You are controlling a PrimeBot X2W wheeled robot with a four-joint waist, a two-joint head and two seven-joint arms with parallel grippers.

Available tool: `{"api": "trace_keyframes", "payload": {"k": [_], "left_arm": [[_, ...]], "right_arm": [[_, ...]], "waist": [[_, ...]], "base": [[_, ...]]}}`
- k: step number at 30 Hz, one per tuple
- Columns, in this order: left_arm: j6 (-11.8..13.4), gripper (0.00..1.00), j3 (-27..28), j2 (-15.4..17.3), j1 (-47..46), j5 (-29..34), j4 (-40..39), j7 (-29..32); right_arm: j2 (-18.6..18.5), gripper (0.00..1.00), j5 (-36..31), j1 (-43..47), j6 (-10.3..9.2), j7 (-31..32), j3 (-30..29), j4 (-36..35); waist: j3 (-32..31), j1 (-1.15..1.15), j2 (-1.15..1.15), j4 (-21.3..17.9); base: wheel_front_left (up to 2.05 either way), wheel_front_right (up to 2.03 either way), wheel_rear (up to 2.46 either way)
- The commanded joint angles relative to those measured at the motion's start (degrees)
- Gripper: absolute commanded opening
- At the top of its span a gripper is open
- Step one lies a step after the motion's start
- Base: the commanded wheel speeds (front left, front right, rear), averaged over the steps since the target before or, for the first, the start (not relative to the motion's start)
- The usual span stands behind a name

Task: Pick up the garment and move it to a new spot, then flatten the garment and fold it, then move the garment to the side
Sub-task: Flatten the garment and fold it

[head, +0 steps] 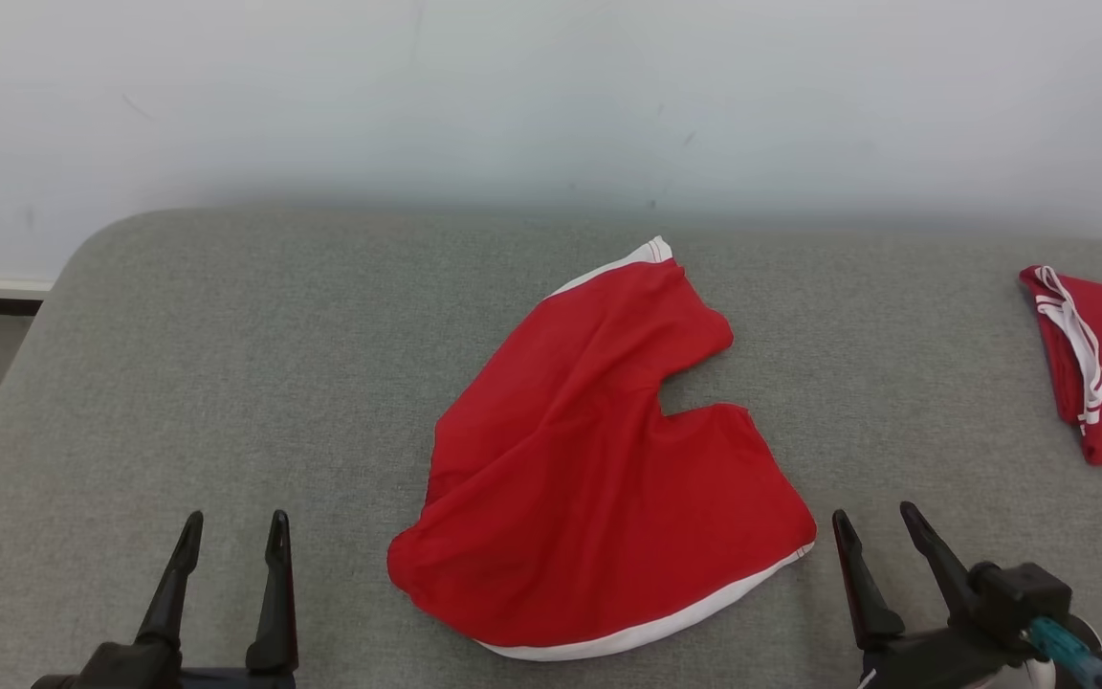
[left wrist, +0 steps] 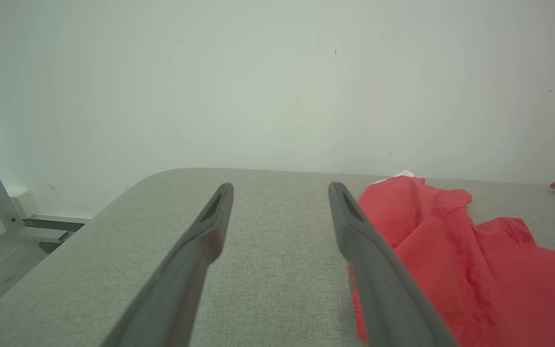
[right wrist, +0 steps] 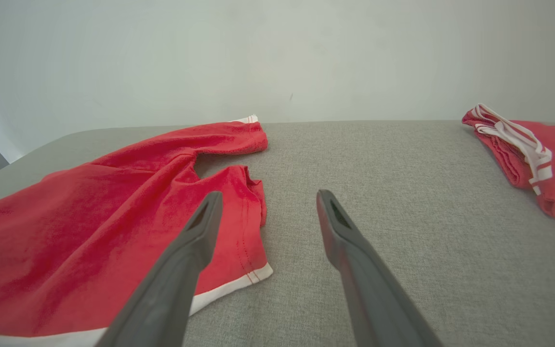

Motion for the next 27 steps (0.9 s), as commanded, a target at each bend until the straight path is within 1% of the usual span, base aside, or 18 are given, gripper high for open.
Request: {"api": "trace_keyframes", "payload": {"k": [1, 7, 14, 15, 16, 17, 23, 27], "left_arm": [[-0.5, 1.0, 0.1, -0.6, -1.1, 1.0, 0.3, -0.2], [-1.7, 1.0, -0.4, -2.1, -2.3, 1.7, 0.9, -0.2], [-2.6, 1.0, -0.2, -3.2, -3.7, 2.1, 2.3, -0.2], [-2.7, 1.0, -0.3, -3.3, -3.8, 2.1, 2.4, -0.2], [-2.8, 1.0, -0.3, -3.3, -3.9, 2.2, 2.6, -0.2], [-2.7, 1.0, -0.2, -3.4, -3.9, 2.2, 2.6, -0.2], [-3.0, 1.0, 0.6, -3.8, -2.8, 2.5, 3.2, -0.2], [-3.2, 1.0, 0.2, -4.0, -2.2, 2.5, 3.9, -0.2]], "right_arm": [[-1.1, 1.0, 0.2, -2.0, -0.16, 0.3, 1.2, 2.0], [-3.1, 1.0, 1.1, -7.3, -0.16, 0.9, 4.7, 10.4], [-3.8, 1.0, 3.2, -11.8, -0.16, 1.8, 8.2, 21.4], [-3.8, 0.56, 3.8, -12.3, -0.16, 1.5, 8.5, 22.8], [-3.8, 0.24, 4.2, -12.8, -0.16, 1.1, 8.9, 23.9], [-3.7, 0.0, 4.6, -13.2, -0.16, 0.6, 9.2, 24.7], [-4.3, 0.0, 7.2, -14.3, -0.16, -1.9, 9.0, 26.6], [-5.2, 0.0, 8.5, -12.2, -0.16, -2.8, 7.1, 25.3]], "waist": [[0.4, 0.0, 0.0, 0.5], [1.6, 0.0, 0.0, 2.5], [2.8, 0.0, 0.0, 4.8], [2.8, 0.0, 0.0, 5.1], [2.8, 0.0, 0.0, 5.3], [2.8, 0.0, 0.0, 5.4], [2.1, 0.0, 0.0, 4.4], [1.2, 0.0, 0.0, 3.1]], "base": [[0.0, 0.0, 0.0], [0.0, 0.0, 0.0], [0.0, 0.0, 0.0], [0.0, 0.0, 0.0], [0.0, 0.0, 0.0], [0.0, 0.0, 0.0], [0.0, 0.0, 0.0], [0.0, 0.0, 0.0]]}}
